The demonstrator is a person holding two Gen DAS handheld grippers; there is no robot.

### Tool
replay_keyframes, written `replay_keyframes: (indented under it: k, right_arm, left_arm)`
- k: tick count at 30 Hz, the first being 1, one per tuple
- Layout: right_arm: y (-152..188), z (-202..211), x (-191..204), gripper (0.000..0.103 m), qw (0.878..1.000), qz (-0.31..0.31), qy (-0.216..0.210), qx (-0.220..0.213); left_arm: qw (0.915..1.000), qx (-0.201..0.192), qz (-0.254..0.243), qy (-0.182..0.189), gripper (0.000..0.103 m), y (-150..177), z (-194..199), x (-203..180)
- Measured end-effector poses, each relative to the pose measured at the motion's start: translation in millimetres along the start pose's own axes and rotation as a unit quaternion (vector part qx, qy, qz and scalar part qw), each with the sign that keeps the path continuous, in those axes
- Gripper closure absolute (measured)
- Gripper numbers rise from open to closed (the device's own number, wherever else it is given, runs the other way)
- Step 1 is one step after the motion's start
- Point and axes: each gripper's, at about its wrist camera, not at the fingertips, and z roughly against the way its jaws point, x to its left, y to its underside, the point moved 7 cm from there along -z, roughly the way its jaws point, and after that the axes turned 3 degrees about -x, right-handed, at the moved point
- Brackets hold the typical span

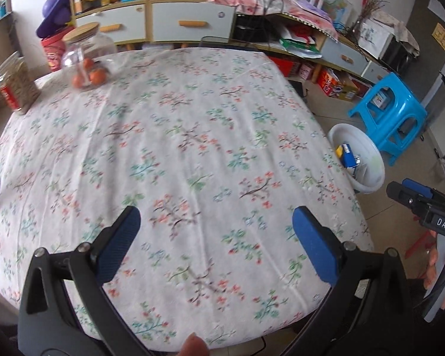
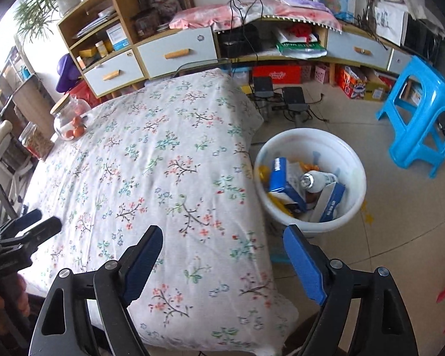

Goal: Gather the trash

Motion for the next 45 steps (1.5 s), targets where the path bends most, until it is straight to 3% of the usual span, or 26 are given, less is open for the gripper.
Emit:
replay_keyframes:
  k: [7,21,45]
  right_arm:
    - [17,-8,24,0.016,1.000,0.018,0.015,-0.015]
    - [21,-20,68,0.016,0.999,0.028,0.003,-0.043]
    - [30,-33,117,0.016,0.996,0.067,-0.009,-0.050]
  left_arm:
    - [0.9993,-0.012,0.022,-0.029,0.001,19,16,35]
    - [0.9969,-0.028,0.046,-0.058,0.001,35,33,77]
    - [0.9940,-0.041,0.077,-0.066,0.001,39,46,108]
